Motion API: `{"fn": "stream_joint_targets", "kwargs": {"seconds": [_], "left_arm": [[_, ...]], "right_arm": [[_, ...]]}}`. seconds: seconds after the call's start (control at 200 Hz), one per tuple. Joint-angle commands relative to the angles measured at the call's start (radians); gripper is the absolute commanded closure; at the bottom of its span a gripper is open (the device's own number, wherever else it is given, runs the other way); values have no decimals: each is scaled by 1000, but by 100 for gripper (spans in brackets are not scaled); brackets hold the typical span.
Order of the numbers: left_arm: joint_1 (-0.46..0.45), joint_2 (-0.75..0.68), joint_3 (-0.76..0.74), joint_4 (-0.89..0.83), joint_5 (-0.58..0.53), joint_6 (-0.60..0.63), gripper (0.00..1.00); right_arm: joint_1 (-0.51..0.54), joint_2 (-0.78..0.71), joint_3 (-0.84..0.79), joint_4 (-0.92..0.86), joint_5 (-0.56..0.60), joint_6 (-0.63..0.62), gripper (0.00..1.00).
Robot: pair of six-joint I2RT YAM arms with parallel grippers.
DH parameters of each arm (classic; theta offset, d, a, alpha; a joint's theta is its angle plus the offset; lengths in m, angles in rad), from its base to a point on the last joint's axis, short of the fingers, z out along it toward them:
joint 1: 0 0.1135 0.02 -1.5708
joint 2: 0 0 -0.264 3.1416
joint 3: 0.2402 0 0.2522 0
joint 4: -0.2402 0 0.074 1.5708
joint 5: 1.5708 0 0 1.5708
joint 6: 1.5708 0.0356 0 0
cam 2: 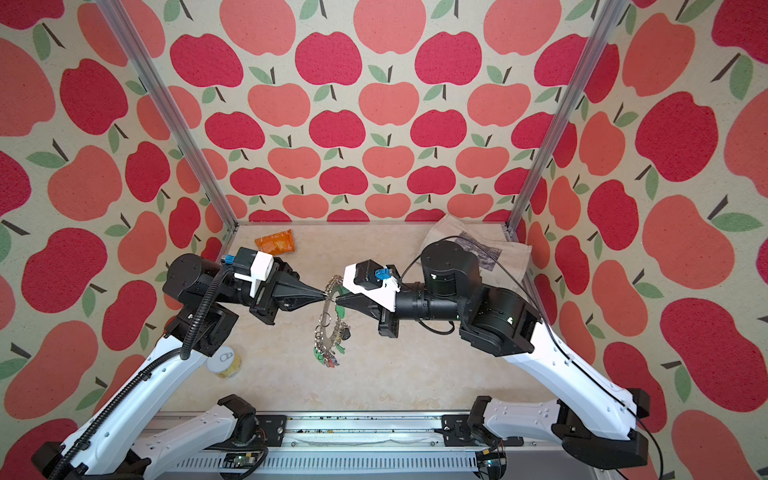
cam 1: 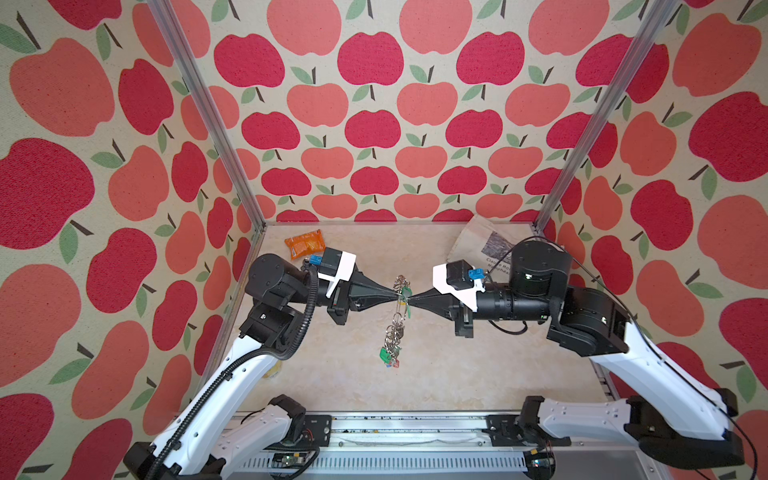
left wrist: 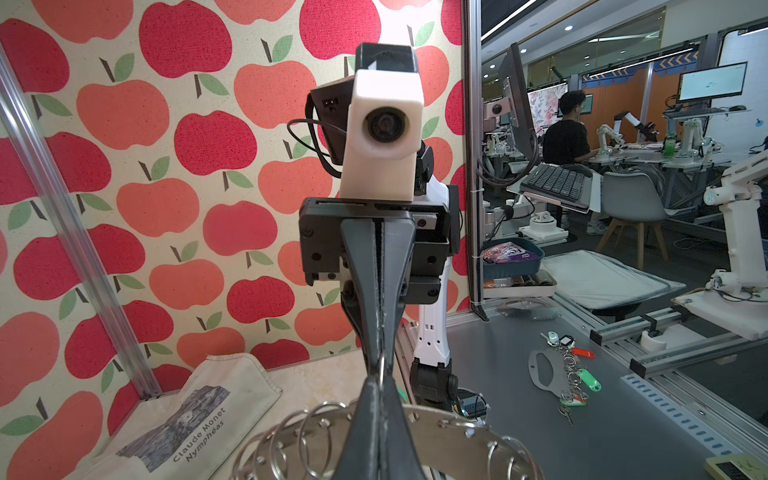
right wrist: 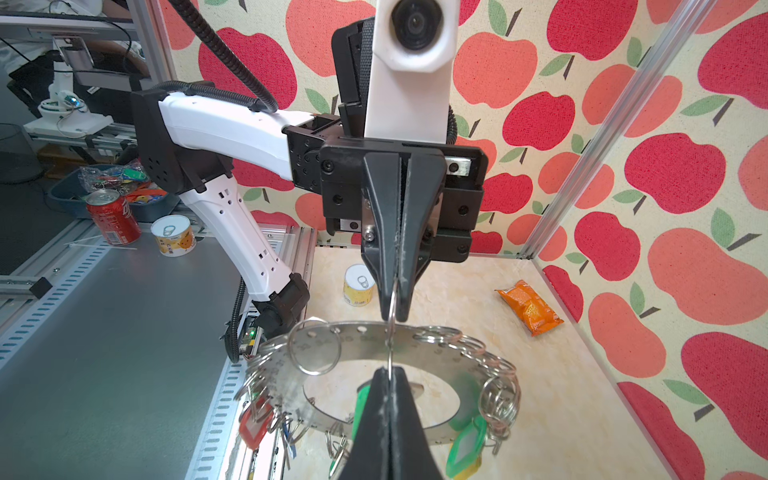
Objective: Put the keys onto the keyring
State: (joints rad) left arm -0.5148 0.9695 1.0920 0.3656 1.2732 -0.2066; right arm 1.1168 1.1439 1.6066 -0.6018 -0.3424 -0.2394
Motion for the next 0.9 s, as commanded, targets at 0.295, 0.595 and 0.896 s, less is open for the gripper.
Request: {"fn": "stream_joint_targets", "kwargs": {"seconds": [0.295, 0.595, 0.896], "left_arm": [[-14, 26, 29, -39, -5, 34, 100], [-26, 21, 52, -137, -6, 110, 100], [-57, 23, 88, -280, -9, 215, 100]], "right_arm": [[5, -7, 39, 56, -39, -17, 100], [4, -16, 39, 56, -6, -18, 100], [4, -19, 44, 57, -10, -13, 100]]}}
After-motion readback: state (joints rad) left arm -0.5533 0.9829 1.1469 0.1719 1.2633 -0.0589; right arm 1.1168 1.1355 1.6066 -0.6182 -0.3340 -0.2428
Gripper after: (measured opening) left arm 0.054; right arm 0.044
